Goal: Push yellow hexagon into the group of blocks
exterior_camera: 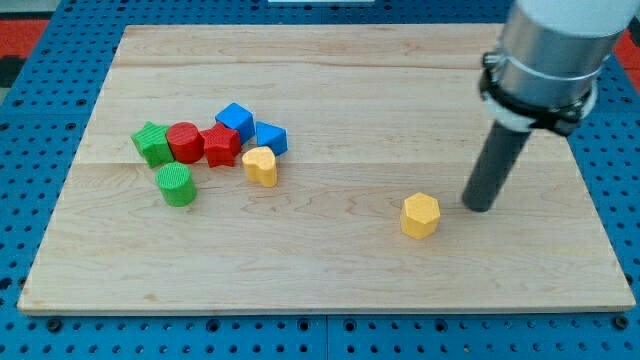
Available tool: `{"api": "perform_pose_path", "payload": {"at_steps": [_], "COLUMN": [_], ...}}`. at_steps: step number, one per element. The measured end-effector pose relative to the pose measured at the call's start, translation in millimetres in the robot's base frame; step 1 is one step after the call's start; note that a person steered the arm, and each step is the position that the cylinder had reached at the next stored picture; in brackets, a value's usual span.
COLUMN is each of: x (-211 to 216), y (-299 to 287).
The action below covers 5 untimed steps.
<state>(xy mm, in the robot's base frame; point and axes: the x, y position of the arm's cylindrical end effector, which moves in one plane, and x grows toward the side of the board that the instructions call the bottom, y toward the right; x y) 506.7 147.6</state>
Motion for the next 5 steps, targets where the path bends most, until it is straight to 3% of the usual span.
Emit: {"api": "perform_pose_path", "payload": {"at_steps": [4, 5], "x": [45, 34], "y": [-91, -129]}}
